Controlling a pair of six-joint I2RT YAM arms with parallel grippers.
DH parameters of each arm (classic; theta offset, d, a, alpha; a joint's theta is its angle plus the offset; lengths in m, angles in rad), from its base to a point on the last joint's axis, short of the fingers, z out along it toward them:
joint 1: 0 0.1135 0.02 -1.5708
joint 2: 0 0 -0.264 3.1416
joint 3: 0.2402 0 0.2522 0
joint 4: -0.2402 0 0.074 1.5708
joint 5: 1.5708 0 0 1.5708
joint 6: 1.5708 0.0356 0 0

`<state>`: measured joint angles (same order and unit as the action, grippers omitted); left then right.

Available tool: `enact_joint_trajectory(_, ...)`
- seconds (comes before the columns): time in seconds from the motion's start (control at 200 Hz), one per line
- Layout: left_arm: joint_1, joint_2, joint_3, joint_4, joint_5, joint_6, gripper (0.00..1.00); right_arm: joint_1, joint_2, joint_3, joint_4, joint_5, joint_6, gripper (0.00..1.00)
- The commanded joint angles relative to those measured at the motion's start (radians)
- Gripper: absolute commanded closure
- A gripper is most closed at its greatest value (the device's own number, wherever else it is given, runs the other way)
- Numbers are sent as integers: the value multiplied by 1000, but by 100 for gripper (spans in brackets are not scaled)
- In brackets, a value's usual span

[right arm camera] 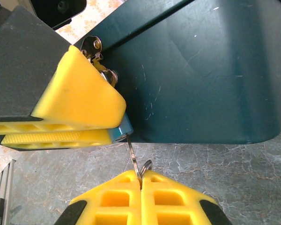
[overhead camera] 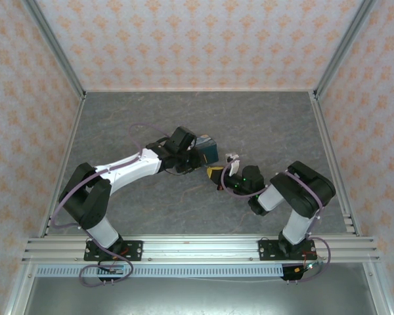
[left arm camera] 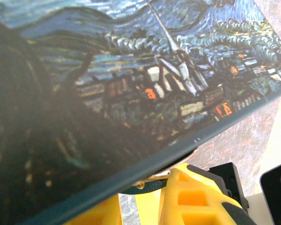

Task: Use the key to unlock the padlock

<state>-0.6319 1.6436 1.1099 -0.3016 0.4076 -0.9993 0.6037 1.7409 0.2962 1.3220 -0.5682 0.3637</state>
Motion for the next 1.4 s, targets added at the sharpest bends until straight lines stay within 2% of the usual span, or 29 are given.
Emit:
enact_joint_trajectory(0.0, 11, -17, -2, 45, -6, -21, 92, 2, 11, 24, 74, -9, 11, 100)
enact_joint_trajectory(0.846, 18, -23, -7, 55, 12, -50, 92, 5, -43, -23, 79, 25, -8, 100)
enact_joint_trajectory(1.396, 19, -26, -21, 99, 69, -68, 92, 4, 1, 56, 80, -14, 5, 100)
